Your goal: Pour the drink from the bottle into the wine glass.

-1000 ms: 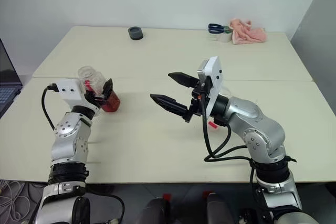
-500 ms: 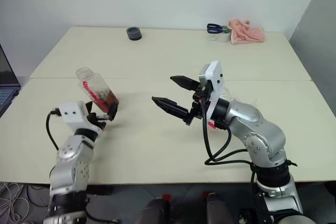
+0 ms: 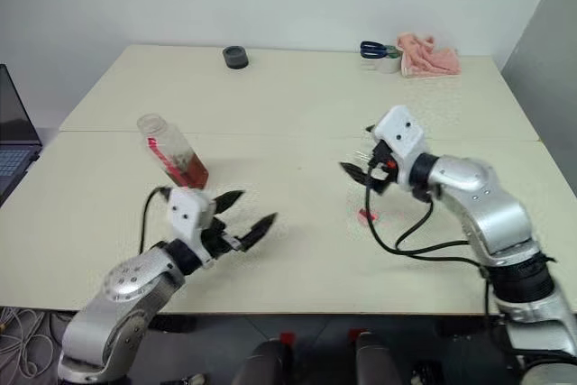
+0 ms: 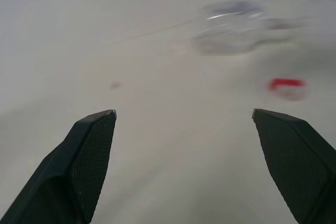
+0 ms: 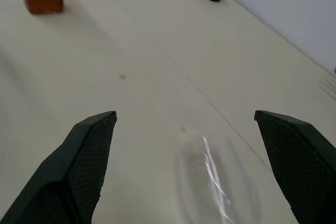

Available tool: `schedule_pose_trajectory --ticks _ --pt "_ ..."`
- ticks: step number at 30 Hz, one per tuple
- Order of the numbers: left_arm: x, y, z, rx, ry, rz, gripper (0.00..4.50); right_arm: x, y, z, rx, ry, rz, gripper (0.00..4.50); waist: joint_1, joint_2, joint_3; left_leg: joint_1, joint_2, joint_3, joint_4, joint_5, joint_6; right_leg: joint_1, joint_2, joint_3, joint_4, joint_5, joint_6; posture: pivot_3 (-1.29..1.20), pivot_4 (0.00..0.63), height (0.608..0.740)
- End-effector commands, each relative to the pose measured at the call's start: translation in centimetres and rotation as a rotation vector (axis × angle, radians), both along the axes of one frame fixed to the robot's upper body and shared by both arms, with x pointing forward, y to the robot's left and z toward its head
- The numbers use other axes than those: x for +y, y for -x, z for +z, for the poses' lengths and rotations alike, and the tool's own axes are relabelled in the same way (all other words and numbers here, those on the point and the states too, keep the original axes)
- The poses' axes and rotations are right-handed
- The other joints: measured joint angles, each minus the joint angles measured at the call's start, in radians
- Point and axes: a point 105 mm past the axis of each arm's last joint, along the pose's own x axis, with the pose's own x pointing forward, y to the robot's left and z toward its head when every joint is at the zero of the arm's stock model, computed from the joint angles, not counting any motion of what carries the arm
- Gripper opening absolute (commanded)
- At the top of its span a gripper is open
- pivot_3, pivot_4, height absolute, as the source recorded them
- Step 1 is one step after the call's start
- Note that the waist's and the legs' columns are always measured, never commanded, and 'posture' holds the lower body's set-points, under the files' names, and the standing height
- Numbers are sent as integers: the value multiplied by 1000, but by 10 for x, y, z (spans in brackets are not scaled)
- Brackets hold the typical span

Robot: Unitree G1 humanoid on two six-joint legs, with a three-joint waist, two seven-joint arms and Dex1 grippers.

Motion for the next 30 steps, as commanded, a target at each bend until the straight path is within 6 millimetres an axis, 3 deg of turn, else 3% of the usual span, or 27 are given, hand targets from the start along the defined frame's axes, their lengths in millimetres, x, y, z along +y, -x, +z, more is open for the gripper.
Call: schedule_pose_trajectory --ticks 1,4,9,16,25,30 --pt "-25 14 13 -16 -7 -225 4486 -25 -7 0 -25 146 -22 4500 -2 0 0 0 0 1 0 0 0 0 0 1 0 0 0 0 150 740" --pt "-29 7 17 -44 -63 -292 4486 -46 -7 -14 54 263 -29 4500 -4 0 0 1 0 2 0 0 0 0 0 2 0 0 0 0 150 740" --pt "-31 -15 11 -97 -124 -280 4486 -64 -23 -28 119 387 -45 4500 -9 0 0 3 2 5 0 0 0 0 2 4 1 0 0 0 150 740" --pt "-45 -14 4 -113 -107 -298 4486 -68 -47 -38 152 510 -23 4500 -7 0 0 2 1 5 0 0 0 0 0 4 0 0 0 0 150 740" --pt "-50 -7 2 -111 -73 -262 4486 -69 -55 -54 193 639 52 4500 -3 1 1 1 0 5 1 0 0 -1 -1 4 0 0 0 0 150 740" --pt "-47 -8 1 -109 -65 -240 4500 -64 -58 -53 179 693 93 3259 -4 1 1 2 1 5 1 0 0 -1 -1 4 1 0 0 0 150 740"
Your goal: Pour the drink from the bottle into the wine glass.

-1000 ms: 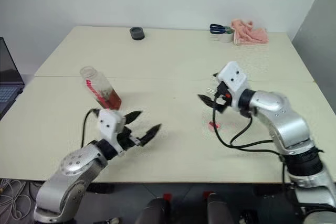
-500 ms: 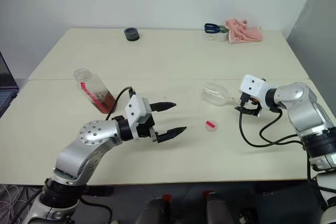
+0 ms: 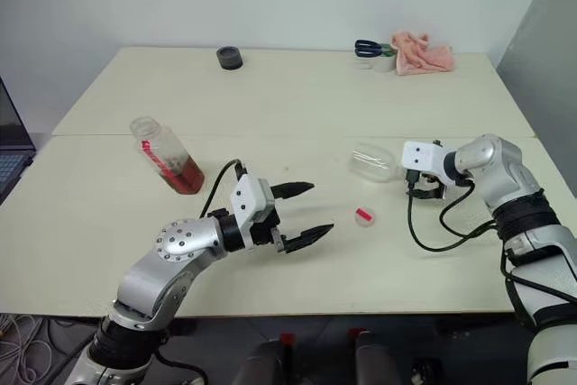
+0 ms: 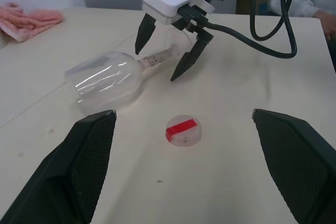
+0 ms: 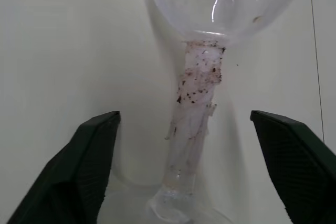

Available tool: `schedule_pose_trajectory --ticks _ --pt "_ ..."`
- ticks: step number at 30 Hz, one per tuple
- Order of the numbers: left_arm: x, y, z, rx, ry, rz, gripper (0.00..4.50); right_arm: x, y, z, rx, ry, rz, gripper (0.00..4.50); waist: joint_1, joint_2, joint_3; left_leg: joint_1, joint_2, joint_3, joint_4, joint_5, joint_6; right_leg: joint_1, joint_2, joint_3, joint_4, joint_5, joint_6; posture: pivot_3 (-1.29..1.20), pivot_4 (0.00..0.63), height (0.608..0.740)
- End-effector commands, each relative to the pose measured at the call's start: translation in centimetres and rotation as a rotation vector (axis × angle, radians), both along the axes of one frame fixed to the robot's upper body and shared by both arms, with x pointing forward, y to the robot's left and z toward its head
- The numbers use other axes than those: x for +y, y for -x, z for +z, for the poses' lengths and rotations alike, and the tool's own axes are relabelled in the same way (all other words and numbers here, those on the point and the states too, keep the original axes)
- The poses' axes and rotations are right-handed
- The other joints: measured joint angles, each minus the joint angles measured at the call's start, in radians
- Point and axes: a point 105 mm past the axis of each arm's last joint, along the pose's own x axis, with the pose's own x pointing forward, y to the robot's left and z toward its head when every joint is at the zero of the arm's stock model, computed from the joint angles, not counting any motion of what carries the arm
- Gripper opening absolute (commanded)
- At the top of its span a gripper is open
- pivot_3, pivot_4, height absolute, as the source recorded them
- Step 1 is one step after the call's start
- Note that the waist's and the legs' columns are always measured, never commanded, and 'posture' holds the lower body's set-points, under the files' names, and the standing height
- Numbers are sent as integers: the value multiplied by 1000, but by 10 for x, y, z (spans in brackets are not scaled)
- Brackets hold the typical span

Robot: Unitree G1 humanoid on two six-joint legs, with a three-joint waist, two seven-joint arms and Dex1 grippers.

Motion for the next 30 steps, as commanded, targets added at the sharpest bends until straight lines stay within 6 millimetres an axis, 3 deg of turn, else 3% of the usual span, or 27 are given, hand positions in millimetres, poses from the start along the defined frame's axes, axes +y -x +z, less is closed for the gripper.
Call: schedule_pose_trajectory --ticks 1,9,12,15,20,22,26,30 --pt "-2 3 10 -48 16 1 4500 7 -4 14 -38 25 51 2909 -1 0 0 0 0 0 0 0 0 0 0 0 0 0 0 0 150 740" --pt "0 1 9 -44 17 8 4500 13 -9 14 -61 47 85 214 0 0 0 0 0 0 0 0 0 0 0 1 0 0 0 0 150 740" --pt "2 3 6 -31 6 5 4500 20 -14 18 -98 17 91 142 -1 0 0 0 0 0 0 0 0 0 0 0 0 0 0 0 150 740" --pt "12 6 2 -9 -7 30 4500 40 -20 32 -183 -77 119 142 -15 0 0 1 1 1 0 0 0 0 0 1 0 0 0 0 150 740" --pt "47 15 -17 44 52 255 4500 114 -22 64 -189 -577 127 142 -43 1 0 3 5 3 -1 0 0 0 2 2 2 2 -3 0 150 740" --pt "61 24 -28 77 83 366 4500 139 -21 69 -162 -749 113 142 -46 1 1 3 15 2 -1 0 0 0 1 2 1 3 -4 0 150 740" --pt "75 47 -42 106 77 492 4500 173 -23 57 -114 -933 39 142 -27 1 1 2 14 1 -1 0 0 0 3 0 1 3 -5 0 150 740" --pt "91 66 -44 143 123 656 4500 214 -17 25 -27 -1043 -23 142 -23 1 0 3 13 3 -1 0 0 0 4 0 0 3 -5 0 150 740"
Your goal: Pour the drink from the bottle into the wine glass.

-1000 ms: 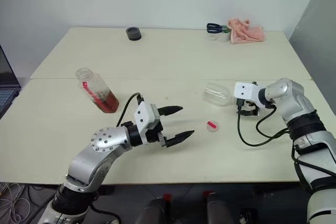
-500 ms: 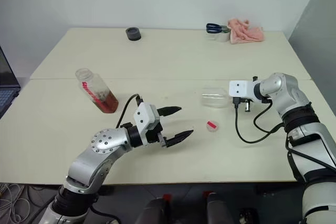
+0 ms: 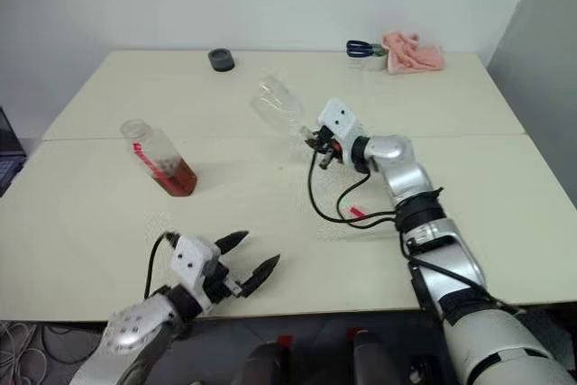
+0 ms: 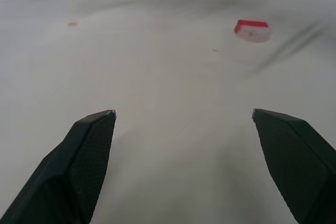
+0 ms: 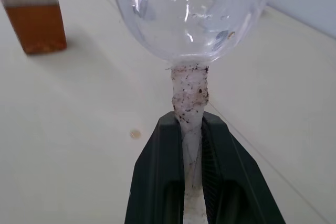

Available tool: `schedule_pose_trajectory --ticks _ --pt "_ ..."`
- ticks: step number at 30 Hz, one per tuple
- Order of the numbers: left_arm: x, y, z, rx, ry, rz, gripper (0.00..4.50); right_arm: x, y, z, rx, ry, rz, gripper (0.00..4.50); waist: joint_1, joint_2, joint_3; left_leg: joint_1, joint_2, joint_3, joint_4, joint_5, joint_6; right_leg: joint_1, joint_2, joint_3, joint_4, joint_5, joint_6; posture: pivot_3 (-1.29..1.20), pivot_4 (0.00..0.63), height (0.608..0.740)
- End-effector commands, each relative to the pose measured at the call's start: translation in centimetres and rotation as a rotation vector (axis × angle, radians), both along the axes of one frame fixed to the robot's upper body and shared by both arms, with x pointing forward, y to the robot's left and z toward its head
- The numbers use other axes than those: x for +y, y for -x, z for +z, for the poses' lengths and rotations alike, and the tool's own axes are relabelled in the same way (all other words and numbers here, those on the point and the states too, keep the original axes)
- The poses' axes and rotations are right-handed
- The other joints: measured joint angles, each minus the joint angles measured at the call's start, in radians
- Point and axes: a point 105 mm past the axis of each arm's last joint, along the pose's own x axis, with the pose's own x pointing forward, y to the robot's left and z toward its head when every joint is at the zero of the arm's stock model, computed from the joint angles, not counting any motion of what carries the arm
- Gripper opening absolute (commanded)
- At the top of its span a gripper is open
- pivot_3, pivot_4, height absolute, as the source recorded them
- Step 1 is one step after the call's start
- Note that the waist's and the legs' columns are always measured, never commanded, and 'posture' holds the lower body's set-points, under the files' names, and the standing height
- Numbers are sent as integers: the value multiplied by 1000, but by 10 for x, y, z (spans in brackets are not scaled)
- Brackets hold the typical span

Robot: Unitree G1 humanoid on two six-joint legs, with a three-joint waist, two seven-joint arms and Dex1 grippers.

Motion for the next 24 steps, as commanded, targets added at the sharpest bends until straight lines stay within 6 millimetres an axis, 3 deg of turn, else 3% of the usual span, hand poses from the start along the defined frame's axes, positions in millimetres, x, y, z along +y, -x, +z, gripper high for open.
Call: schedule_pose_trajectory --ticks 1,9,19,24 --pt "6 9 22 -76 -2 81 4500 17 0 -12 41 -91 -44 142 2 0 0 0 0 0 0 0 0 0 0 0 0 0 0 0 150 740" --pt "15 15 32 -101 -32 135 4500 31 6 -42 100 -93 -73 142 -2 0 0 1 -1 4 -1 0 0 0 1 2 -1 0 0 0 150 740" --pt "13 15 31 -102 -26 129 4500 -8 20 -78 102 30 -50 142 0 4 -3 2 -1 4 -2 -1 1 1 1 3 -1 0 0 0 150 740" --pt "12 12 32 -106 -23 122 4500 -18 23 -80 116 26 -67 142 1 5 -5 2 -2 4 -1 -1 1 1 0 3 -1 0 0 0 150 740"
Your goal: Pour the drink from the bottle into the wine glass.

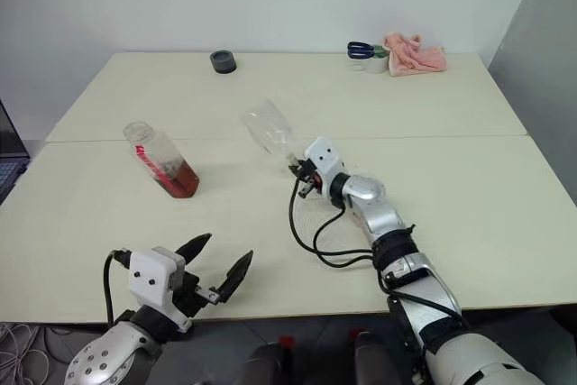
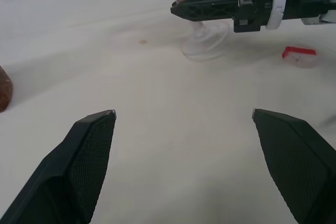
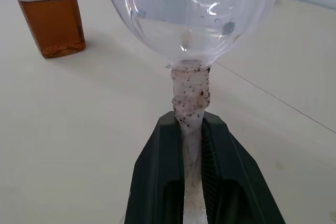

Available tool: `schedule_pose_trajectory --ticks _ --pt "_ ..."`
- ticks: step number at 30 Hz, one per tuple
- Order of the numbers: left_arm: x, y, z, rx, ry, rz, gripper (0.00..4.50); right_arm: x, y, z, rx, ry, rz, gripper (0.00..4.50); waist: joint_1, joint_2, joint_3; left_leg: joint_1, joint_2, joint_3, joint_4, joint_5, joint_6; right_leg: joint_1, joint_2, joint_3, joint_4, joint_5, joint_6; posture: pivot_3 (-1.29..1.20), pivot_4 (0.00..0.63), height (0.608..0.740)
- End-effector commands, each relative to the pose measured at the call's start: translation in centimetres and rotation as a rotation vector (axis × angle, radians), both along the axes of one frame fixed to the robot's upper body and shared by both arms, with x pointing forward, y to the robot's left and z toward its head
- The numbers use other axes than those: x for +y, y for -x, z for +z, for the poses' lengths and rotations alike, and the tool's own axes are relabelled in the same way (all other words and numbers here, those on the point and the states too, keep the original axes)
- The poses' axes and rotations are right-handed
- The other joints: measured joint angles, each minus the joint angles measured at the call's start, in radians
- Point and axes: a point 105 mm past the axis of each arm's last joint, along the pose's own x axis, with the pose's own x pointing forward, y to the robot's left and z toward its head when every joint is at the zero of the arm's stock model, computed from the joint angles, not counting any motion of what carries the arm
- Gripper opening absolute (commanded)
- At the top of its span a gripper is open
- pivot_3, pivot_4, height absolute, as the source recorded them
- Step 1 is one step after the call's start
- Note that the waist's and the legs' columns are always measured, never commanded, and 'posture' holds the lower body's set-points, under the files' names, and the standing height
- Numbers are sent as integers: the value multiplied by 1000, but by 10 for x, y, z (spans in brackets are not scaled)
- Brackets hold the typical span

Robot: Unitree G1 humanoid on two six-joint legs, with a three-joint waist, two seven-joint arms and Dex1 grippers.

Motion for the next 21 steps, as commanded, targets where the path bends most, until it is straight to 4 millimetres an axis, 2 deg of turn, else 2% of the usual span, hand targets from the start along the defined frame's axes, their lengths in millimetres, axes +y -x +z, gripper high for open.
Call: schedule_pose_trajectory --ticks 1,10,13,18,21 --pt "-1 1 6 -29 2 -8 4500 -17 2 -28 107 53 -48 142 -1 1 -1 1 0 0 0 0 0 0 0 0 0 0 0 0 150 740" --pt "-3 -1 6 -36 1 -8 4500 -33 12 -34 102 94 -44 142 -3 1 -1 13 0 1 -1 0 1 11 2 1 -1 -1 0 0 150 740" --pt "-4 -1 5 -37 4 -6 4500 -22 12 -17 59 16 -24 142 -3 1 -1 16 0 1 -1 -1 1 14 2 1 -2 -1 0 0 150 740" --pt "0 0 8 -44 11 13 4500 7 11 22 -35 -112 34 142 -7 0 1 15 0 1 -1 -1 1 14 5 1 -2 -1 0 0 150 740" --pt "4 4 7 -36 13 32 4500 22 8 36 -57 -155 42 142 -15 1 2 15 3 1 -1 -1 1 12 8 1 -2 -2 -1 0 150 740"
